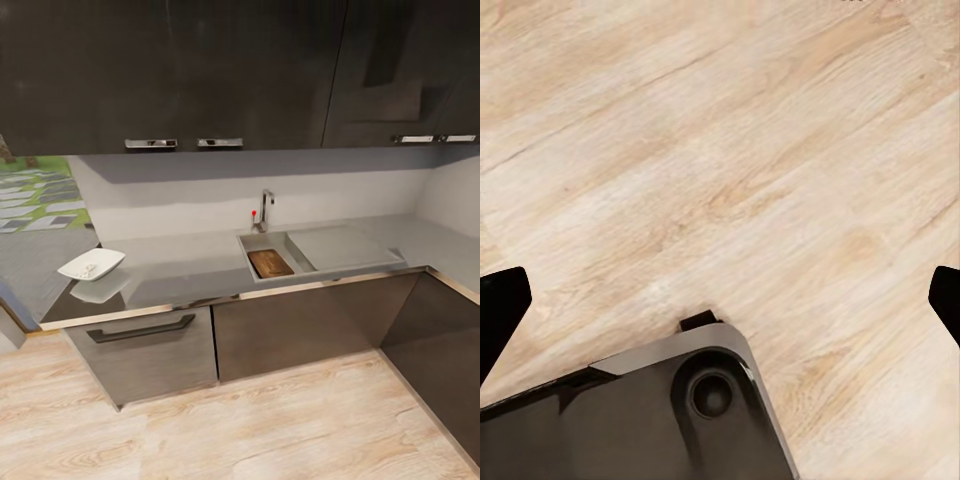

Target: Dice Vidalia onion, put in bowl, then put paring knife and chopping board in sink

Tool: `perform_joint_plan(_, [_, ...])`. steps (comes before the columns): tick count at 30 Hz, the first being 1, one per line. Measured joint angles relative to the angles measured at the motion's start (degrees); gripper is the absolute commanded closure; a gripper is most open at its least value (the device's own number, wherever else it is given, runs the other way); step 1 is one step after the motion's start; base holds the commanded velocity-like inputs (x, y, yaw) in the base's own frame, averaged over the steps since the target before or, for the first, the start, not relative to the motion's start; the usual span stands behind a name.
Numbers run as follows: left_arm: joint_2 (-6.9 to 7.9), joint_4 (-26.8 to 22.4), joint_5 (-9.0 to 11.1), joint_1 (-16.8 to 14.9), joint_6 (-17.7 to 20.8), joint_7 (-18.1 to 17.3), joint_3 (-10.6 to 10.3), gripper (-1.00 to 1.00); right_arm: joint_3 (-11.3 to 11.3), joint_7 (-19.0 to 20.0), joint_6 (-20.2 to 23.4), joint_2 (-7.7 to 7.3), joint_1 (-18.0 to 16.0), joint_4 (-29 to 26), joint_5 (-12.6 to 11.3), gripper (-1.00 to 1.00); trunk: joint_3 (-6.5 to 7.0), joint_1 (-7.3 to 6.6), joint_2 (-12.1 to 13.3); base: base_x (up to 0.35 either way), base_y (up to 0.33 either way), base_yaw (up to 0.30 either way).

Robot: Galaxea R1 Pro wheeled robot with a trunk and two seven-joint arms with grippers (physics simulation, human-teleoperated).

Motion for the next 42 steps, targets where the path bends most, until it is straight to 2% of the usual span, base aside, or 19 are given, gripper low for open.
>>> perform_joint_plan(11, [0.00, 0.00, 0.00, 0.00, 0.00, 0.00, -0.02, -1.00, 0.00, 0.03, 0.07, -0.05, 0.00, -0.07, 0.07, -1.00, 1.01, 0.00, 0.00, 0.000, 0.000, 0.000])
perform_joint_plan(13, [0.00, 0.00, 0.00, 0.00, 0.00, 0.00, -0.01, -1.00, 0.00, 0.19, 1.70, -0.15, 0.00, -0.10, 0.11, -1.00, 1.18, 0.00, 0.00, 0.000, 0.000, 0.000])
perform_joint_plan(16, [0.00, 0.00, 0.00, 0.00, 0.00, 0.00, -0.02, -1.00, 0.05, 1.27, 9.84, -0.45, 0.00, -0.11, 0.33, -1.00, 1.29, 0.00, 0.01, 0.000, 0.000, 0.000])
perform_joint_plan(20, [0.00, 0.00, 0.00, 0.00, 0.00, 0.00, -0.01, -1.00, 0.10, 5.38, 22.25, -0.78, 0.07, 0.12, 0.73, -1.00, 1.32, 0.00, 0.01, 0.000, 0.000, 0.000])
perform_joint_plan(23, [0.00, -0.01, 0.00, 0.00, 0.00, 0.00, -0.01, -1.00, 0.13, 6.70, 25.13, -1.64, 0.14, 0.92, 0.80, -1.00, 1.33, 0.00, 0.01, 0.000, 0.000, 0.000])
perform_joint_plan(25, [0.00, -0.04, 0.00, 0.00, 0.00, 0.00, -0.01, -1.00, 0.13, 7.32, 25.80, -2.28, 0.15, 2.16, 0.87, -1.00, 1.33, 0.00, 0.01, 0.000, 0.000, 0.000])
perform_joint_plan(27, [0.00, -0.01, 0.00, 0.01, 0.00, 0.00, -0.02, -1.00, 0.07, 9.65, 26.22, -2.52, 0.15, 7.11, 0.93, -1.00, 1.33, 0.00, 0.01, 0.000, 0.000, 0.000])
perform_joint_plan(31, [0.00, 0.00, 0.01, 0.01, 0.00, 0.00, -0.01, -1.00, -0.32, 10.95, 26.26, -1.95, 0.14, 15.66, 0.68, -1.00, 1.33, 0.00, 0.00, 0.000, 0.000, 0.000])
perform_joint_plan(35, [0.00, -0.01, 0.00, 0.01, 0.00, 0.00, -0.03, -1.00, -0.44, 11.23, 24.70, -0.47, 0.15, 21.50, 0.65, -1.00, 1.33, 0.00, 0.00, 0.000, 0.000, 0.000])
perform_joint_plan(42, [0.00, -0.02, 0.00, 0.01, 0.00, 0.00, 0.00, -1.00, -0.24, 11.41, 23.21, 0.70, 0.15, 22.20, 0.71, -1.00, 1.33, 0.00, 0.00, 0.000, 0.000, 0.000])
